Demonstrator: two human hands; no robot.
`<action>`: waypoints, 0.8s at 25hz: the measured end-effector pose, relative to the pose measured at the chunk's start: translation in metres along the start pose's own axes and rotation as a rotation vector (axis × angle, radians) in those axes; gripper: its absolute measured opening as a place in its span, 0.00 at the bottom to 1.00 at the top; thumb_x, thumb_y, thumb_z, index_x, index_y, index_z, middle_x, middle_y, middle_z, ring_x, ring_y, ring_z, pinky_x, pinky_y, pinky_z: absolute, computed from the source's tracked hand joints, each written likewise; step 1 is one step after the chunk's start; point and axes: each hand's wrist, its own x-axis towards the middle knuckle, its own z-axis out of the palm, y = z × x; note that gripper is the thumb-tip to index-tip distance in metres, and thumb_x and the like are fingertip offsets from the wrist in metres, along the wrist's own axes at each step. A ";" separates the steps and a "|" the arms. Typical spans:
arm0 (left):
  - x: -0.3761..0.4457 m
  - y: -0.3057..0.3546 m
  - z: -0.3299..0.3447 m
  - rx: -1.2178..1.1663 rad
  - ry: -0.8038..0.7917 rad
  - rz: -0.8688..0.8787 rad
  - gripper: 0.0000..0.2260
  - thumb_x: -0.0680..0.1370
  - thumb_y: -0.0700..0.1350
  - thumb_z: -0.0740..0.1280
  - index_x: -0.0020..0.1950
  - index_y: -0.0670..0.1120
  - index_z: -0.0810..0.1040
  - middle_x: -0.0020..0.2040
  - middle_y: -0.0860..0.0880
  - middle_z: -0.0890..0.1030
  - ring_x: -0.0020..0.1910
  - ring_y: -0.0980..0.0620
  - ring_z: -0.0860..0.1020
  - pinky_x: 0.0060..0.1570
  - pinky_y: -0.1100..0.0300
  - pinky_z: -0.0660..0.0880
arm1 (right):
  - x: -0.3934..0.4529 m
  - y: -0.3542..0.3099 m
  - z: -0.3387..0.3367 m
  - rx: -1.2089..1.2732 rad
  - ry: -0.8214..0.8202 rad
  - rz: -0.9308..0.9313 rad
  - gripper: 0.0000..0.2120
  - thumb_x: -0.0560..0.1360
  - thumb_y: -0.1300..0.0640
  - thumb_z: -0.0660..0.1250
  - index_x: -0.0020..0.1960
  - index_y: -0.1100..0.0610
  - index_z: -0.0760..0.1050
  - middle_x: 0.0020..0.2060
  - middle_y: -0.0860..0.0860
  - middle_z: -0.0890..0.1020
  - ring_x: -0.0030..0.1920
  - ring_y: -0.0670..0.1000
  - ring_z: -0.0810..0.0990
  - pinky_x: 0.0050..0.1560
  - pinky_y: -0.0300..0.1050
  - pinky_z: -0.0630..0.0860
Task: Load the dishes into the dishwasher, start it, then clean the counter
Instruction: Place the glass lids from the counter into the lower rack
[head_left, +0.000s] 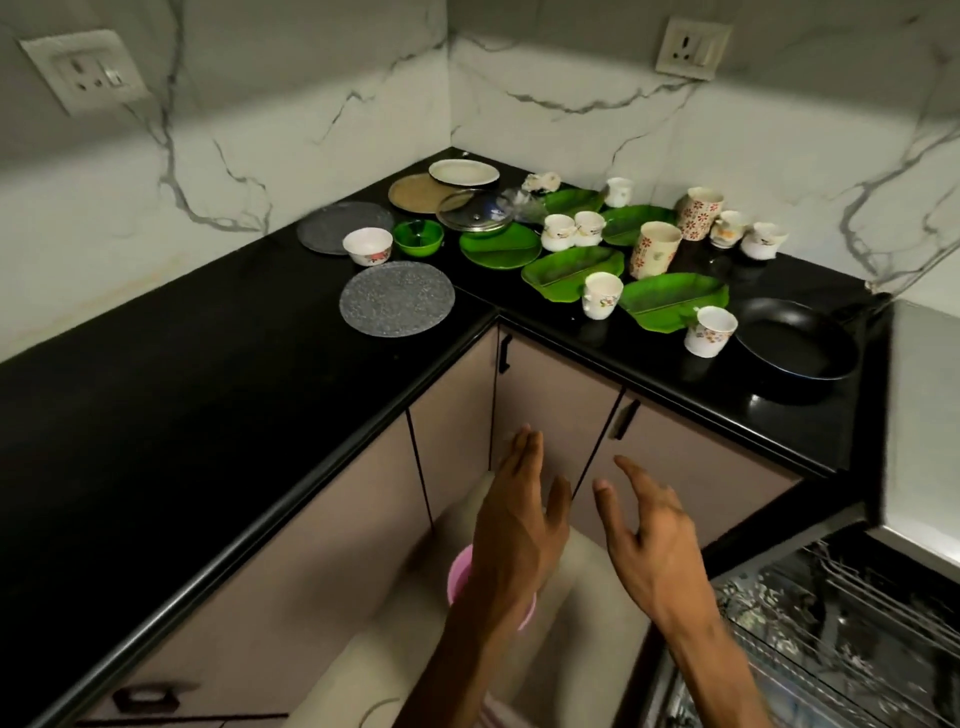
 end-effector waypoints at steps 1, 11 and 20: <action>0.008 -0.006 -0.007 -0.004 -0.005 0.006 0.30 0.79 0.58 0.54 0.78 0.48 0.53 0.79 0.51 0.54 0.75 0.59 0.51 0.69 0.70 0.49 | 0.007 -0.005 0.005 0.008 0.006 0.006 0.30 0.79 0.33 0.50 0.73 0.51 0.65 0.69 0.51 0.73 0.60 0.54 0.77 0.64 0.50 0.70; 0.078 -0.044 -0.025 0.006 0.011 0.023 0.27 0.82 0.53 0.57 0.78 0.45 0.56 0.78 0.48 0.58 0.77 0.54 0.55 0.68 0.70 0.50 | 0.080 -0.040 0.036 -0.020 -0.015 -0.026 0.29 0.80 0.37 0.53 0.73 0.54 0.66 0.67 0.54 0.75 0.67 0.55 0.72 0.70 0.59 0.66; 0.155 -0.040 -0.029 0.018 0.160 -0.003 0.25 0.80 0.48 0.61 0.75 0.40 0.63 0.75 0.42 0.64 0.76 0.49 0.59 0.72 0.62 0.55 | 0.182 -0.034 0.042 0.016 0.013 -0.272 0.19 0.79 0.50 0.64 0.67 0.55 0.71 0.59 0.54 0.79 0.60 0.57 0.76 0.60 0.55 0.74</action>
